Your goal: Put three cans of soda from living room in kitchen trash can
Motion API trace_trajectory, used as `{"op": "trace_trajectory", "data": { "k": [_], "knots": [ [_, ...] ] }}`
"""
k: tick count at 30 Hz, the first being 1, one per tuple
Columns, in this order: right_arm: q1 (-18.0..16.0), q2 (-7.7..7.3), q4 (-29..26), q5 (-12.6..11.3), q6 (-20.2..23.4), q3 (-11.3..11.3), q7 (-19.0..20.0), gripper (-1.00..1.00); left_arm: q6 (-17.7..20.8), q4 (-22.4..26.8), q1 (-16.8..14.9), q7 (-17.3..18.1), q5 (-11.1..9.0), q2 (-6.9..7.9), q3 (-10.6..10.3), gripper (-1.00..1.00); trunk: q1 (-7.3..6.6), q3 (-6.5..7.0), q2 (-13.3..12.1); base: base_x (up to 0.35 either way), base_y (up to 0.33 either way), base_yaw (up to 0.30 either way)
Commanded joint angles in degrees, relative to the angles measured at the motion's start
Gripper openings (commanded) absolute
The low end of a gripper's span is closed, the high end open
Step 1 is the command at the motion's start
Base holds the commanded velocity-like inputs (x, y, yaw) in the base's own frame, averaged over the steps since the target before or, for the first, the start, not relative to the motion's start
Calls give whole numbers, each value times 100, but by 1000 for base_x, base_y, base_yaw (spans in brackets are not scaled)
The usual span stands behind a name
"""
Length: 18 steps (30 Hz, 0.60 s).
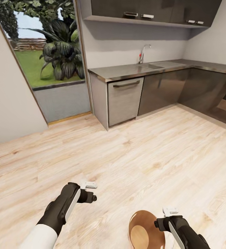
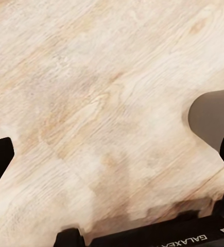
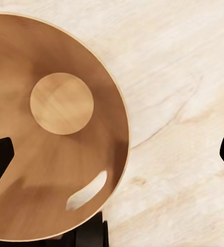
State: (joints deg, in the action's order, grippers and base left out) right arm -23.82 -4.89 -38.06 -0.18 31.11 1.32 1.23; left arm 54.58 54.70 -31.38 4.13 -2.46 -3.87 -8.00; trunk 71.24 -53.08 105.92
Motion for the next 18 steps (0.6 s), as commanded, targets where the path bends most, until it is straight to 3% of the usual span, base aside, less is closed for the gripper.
{"op": "trace_trajectory", "data": {
  "k": [1, 18],
  "knots": [
    [0, 1, 0, 0, 0, 0, 0, 100, 0, 1, 0, 0, -1, 0, 0, 100, 23, -18, 42, 0, 0, 0],
    [0, 6, 0, 0, 0, 0, -4, 100, 0, 4, 0, 0, -1, 0, 0, 100, 396, -324, 723, 0, 0, 0]
  ]
}}
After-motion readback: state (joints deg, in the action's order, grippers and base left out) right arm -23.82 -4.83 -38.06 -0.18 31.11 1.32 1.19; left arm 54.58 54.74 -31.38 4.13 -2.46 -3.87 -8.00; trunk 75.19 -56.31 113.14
